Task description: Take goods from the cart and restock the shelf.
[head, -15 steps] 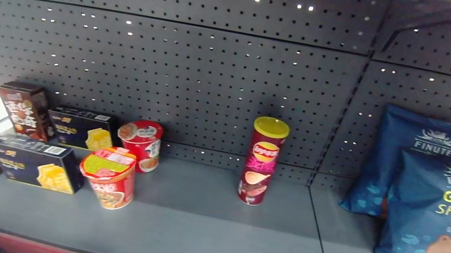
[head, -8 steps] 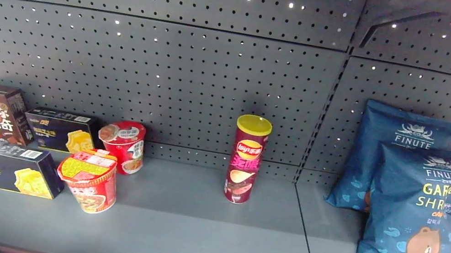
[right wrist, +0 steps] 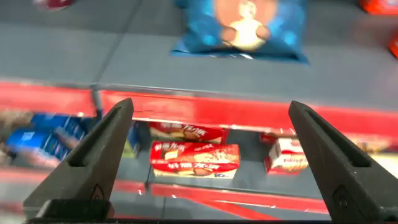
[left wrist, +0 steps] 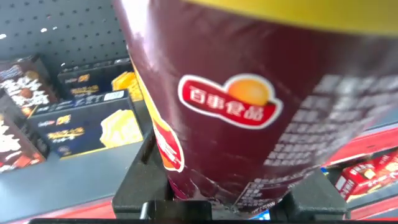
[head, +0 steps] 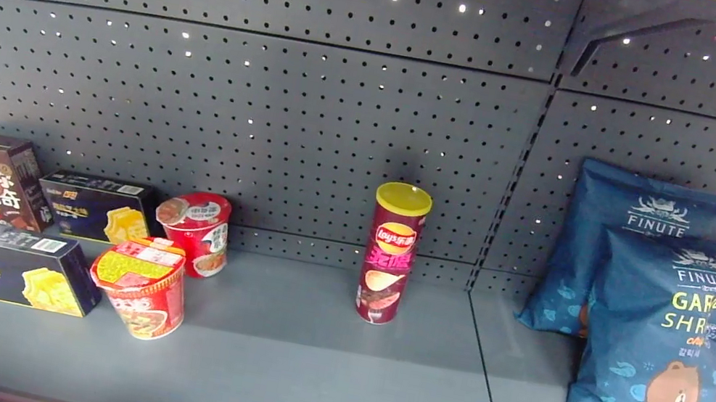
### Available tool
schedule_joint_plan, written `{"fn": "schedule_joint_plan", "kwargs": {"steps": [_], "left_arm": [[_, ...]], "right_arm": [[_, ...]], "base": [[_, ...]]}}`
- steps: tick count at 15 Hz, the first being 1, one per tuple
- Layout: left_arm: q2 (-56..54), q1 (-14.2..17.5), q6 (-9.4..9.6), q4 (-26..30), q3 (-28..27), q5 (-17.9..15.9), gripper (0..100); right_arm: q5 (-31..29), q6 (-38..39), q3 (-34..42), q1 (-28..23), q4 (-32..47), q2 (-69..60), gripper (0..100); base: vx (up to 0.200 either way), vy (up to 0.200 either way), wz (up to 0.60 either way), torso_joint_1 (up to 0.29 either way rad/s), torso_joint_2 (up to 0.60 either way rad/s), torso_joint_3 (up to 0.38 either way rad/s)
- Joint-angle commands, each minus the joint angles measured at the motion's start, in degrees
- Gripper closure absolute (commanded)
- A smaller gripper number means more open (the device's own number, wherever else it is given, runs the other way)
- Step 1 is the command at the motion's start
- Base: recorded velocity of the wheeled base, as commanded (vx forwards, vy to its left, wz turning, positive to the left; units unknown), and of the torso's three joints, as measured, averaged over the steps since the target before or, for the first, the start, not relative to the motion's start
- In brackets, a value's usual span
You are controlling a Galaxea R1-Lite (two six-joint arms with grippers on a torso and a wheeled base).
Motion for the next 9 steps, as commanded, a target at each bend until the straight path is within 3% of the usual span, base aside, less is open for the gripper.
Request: {"fn": "schedule_joint_plan", "kwargs": {"steps": [1,3,4,7,9], "left_arm": [[-5.4,0.2,0.33,5.0,-0.5,0.6,100],[-6.0,0.4,0.33,8.0,-2.4,0.8,100],[-6.0,0.4,0.33,8.4,-2.8,0.9,100],[-4.6,0.3,0.24,8.3,-1.5,0.9,100],[-2.9,-0.2,-0.11,7.8,-1.3,0.5,100]], "right_arm": [[9.0,-5.2,-15.9,9.0,5.3,11.9,0],[12.7,-5.3,-18.0,15.6,5.6,18.7,0],[12.8,-5.0,-18.2,16.4,4.5,20.5,0],[15.2,3.7,-18.3,24.9,-11.5,35.9,0],[17.0,5.9,-19.9,26.0,-16.5,45.6,0]], "base": [[0.0,0.0,0.0,0.0,0.0,0.0],[0.0,0.0,0.0,0.0,0.0,0.0],[0.0,0.0,0.0,0.0,0.0,0.0],[0.0,0.0,0.0,0.0,0.0,0.0],[0.0,0.0,0.0,0.0,0.0,0.0]]}}
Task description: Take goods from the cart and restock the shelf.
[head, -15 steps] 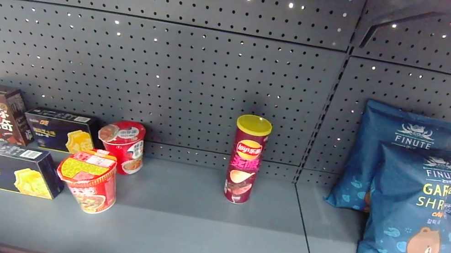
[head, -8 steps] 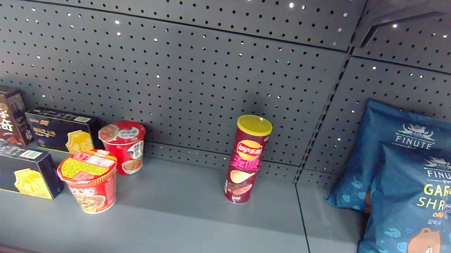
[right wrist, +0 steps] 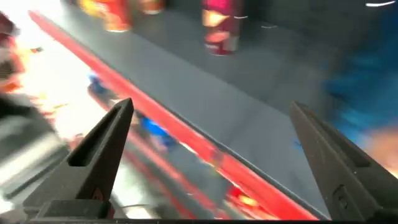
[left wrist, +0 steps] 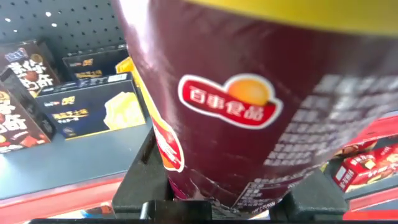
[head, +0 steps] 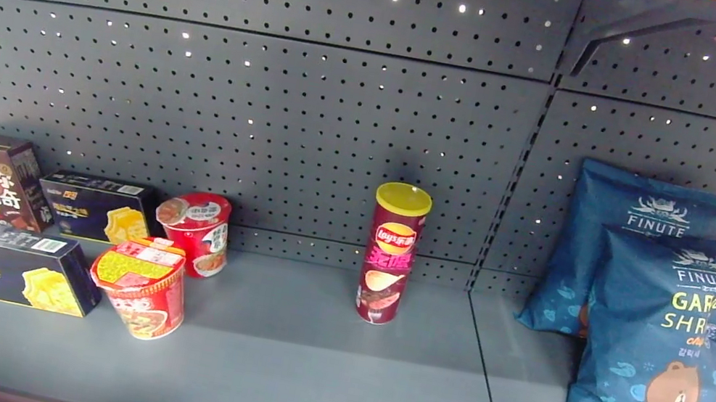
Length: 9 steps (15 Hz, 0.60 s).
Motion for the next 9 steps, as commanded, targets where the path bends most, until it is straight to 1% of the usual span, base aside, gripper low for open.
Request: {"fn": "schedule_joint_plan", "kwargs": {"steps": [1,3,4,5,6,7,9], "left_arm": [[1.6,-0.6,-0.19,-0.1,0.6,-0.2,100],[2.0,-2.9,-0.27,-0.1,0.5,-0.1,100],[2.0,-3.8,-0.54,0.0,0.5,0.0,100],[2.0,-4.0,-1.15,0.1,0.4,-0.1,100],[2.1,-4.1,-1.42,0.1,0.4,-0.2,100],[2.1,-4.2,-1.51,0.1,0.5,-0.2,100],[2.0,-4.2,-1.86,0.1,0.4,-0.2,100]], "right_arm": [[2.8,2.6,-2.6,3.8,-6.5,16.5,0],[2.5,2.5,-6.4,4.9,-7.4,23.5,0],[3.0,2.3,-8.3,4.6,-8.8,26.9,0],[3.7,1.9,-9.6,4.4,-11.1,29.9,0],[5.9,1.2,-12.3,3.4,-15.7,35.9,0],[7.2,0.6,-14.1,3.0,-17.2,38.5,0],[15.7,-2.1,-18.7,0.7,-21.9,46.4,0]], "base": [[0.0,0.0,0.0,0.0,0.0,0.0],[0.0,0.0,0.0,0.0,0.0,0.0],[0.0,0.0,0.0,0.0,0.0,0.0],[0.0,0.0,0.0,0.0,0.0,0.0],[0.0,0.0,0.0,0.0,0.0,0.0],[0.0,0.0,0.0,0.0,0.0,0.0],[0.0,0.0,0.0,0.0,0.0,0.0]]}}
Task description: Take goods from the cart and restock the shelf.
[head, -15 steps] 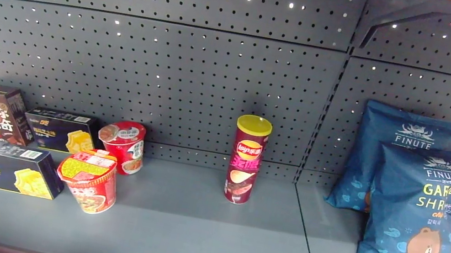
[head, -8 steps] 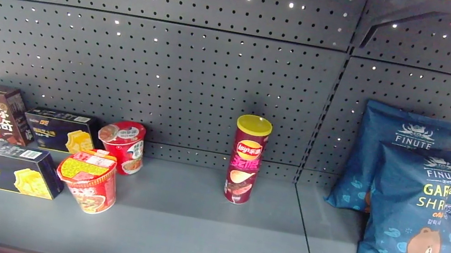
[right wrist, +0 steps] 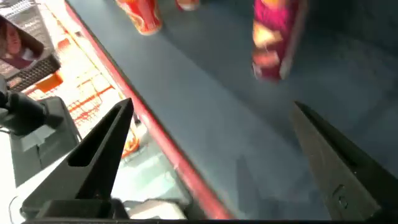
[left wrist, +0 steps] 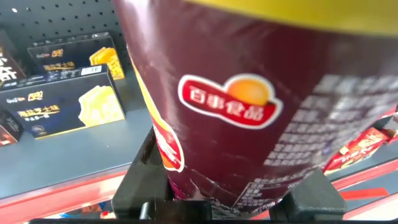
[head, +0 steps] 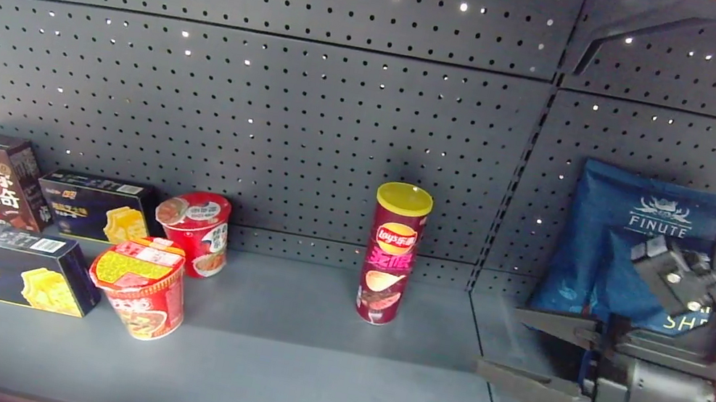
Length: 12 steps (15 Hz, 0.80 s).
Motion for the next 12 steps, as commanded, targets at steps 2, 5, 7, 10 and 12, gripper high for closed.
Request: {"fn": "schedule_joint_plan", "kwargs": {"steps": [2,5,7,10,12], "left_arm": [[0.2,-0.1,0.02,0.0,-0.6,-0.1,100],[0.1,-0.9,0.02,0.0,-0.9,-0.1,100],[0.1,-2.2,-0.07,0.0,-1.0,0.0,100],[0.2,-2.3,-0.07,0.1,-1.0,0.0,100],[0.2,-2.3,-0.07,0.4,-0.8,0.0,100]], "right_arm": [[6.9,-2.6,-9.3,-2.6,-6.1,16.8,0],[8.6,-2.7,-14.6,-2.9,-9.4,24.6,0],[8.6,-2.7,-17.5,-3.9,-10.0,28.2,0],[9.3,-3.4,-21.1,-5.2,-10.1,32.0,0],[14.4,-4.7,-25.0,-7.3,-10.6,36.4,0]], "base": [[0.0,0.0,0.0,0.0,0.0,0.0],[0.0,0.0,0.0,0.0,0.0,0.0],[0.0,0.0,0.0,0.0,0.0,0.0],[0.0,0.0,0.0,0.0,0.0,0.0],[0.0,0.0,0.0,0.0,0.0,0.0]]}}
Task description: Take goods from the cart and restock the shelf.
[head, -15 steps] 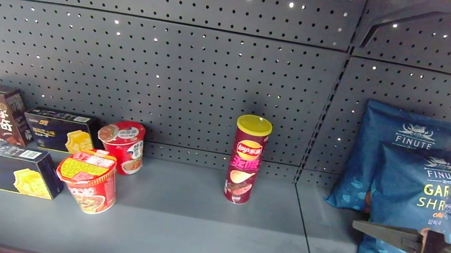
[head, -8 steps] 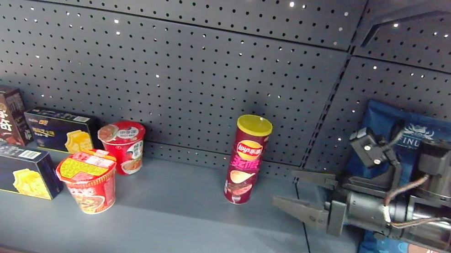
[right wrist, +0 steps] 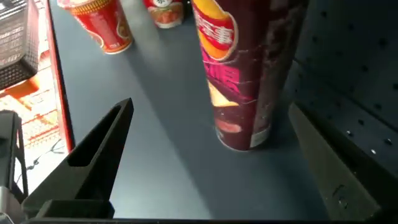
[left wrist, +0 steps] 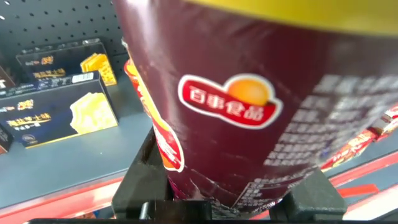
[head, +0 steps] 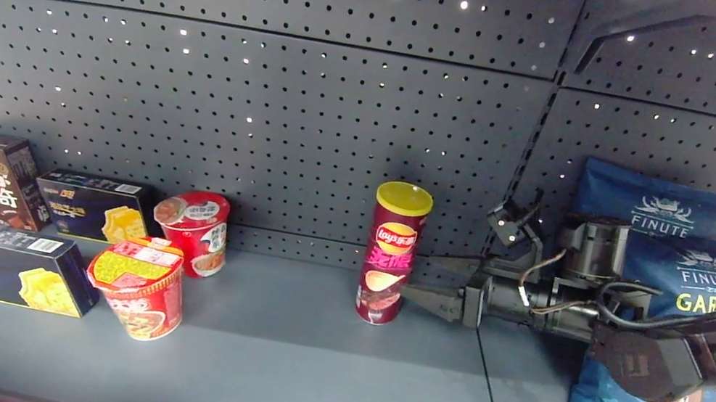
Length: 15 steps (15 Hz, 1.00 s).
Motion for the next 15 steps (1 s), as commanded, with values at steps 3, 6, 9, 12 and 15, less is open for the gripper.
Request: {"fn": "schedule_joint_plan", "kwargs": {"steps": [3,6,9,12,15], "left_arm": [[0.1,0.0,-0.01,0.1,0.6,0.1,100],[-0.4,0.1,-0.45,0.1,0.7,0.2,100],[-0.6,0.2,-0.45,0.2,0.7,0.2,100],[-0.6,0.3,-0.45,0.2,0.8,0.3,100],[-0.7,0.3,-0.45,0.2,1.1,0.4,100]], "right_arm": [[4.8,-0.6,-5.7,-1.9,-1.8,8.3,0],[6.1,-0.7,-7.9,-1.9,-2.0,11.0,0],[6.5,-0.7,-10.9,-1.8,-2.8,14.3,0],[7.6,-0.7,-13.0,-1.5,-2.8,16.2,0],[7.6,-0.5,-13.2,-1.0,-4.3,17.7,0]], "base": [[0.0,0.0,0.0,0.0,0.0,0.0],[0.0,0.0,0.0,0.0,0.0,0.0],[0.0,0.0,0.0,0.0,0.0,0.0],[0.0,0.0,0.0,0.0,0.0,0.0],[0.0,0.0,0.0,0.0,0.0,0.0]]}}
